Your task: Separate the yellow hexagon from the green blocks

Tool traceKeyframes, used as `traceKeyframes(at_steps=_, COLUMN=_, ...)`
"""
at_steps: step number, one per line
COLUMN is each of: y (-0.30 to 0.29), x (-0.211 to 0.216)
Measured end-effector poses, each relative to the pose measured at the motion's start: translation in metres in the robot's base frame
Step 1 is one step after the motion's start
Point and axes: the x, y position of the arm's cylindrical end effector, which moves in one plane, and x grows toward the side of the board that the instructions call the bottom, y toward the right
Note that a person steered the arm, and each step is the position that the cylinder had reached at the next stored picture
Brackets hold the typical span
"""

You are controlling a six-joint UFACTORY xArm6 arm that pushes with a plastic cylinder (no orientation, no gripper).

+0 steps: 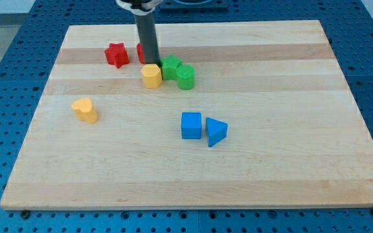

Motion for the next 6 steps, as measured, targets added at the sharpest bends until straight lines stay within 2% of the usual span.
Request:
traceKeyframes(at_steps=2, y=0.007, x=0.078)
traceKeyframes(at_steps=3, y=0.051, x=0.112)
traceKeyframes(at_steps=4, y=0.013, x=0.119)
traceKeyframes(at_steps=5, y=-0.055, x=0.109)
traceKeyframes(at_steps=6, y=-0.047, x=0.097)
